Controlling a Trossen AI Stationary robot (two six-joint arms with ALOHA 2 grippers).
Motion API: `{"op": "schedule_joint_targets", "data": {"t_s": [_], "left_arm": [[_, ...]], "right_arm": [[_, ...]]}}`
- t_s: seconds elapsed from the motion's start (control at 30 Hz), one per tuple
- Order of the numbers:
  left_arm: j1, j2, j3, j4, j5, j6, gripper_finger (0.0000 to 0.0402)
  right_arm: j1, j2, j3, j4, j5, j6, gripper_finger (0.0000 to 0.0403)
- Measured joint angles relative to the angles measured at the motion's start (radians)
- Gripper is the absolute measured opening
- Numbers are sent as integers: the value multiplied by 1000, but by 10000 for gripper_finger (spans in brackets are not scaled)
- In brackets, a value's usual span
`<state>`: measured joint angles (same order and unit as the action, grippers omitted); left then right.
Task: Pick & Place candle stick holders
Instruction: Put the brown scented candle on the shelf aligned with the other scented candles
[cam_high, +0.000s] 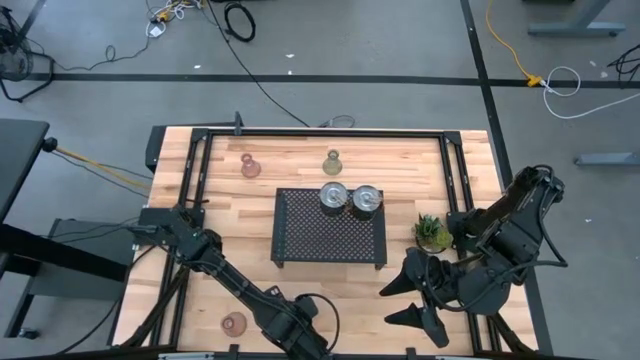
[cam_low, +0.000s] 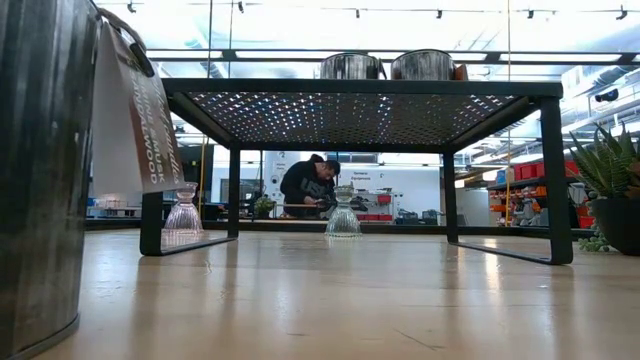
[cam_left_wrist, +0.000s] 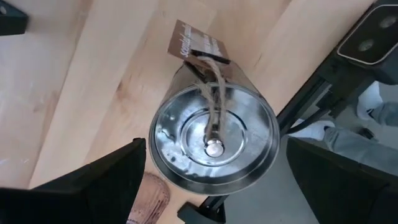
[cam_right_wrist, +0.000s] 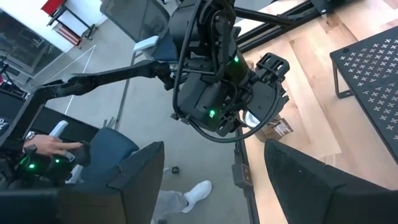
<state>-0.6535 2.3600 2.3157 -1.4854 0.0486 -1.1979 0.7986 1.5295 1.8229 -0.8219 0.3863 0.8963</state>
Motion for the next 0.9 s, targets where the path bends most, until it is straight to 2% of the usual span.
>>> {"op": "schedule_joint_targets", "data": {"t_s": [0.9], "left_arm": [[-8, 80, 0, 32, 56, 43, 390]], "right_arm": [[2, 0, 0, 7, 17, -1, 274]]}}
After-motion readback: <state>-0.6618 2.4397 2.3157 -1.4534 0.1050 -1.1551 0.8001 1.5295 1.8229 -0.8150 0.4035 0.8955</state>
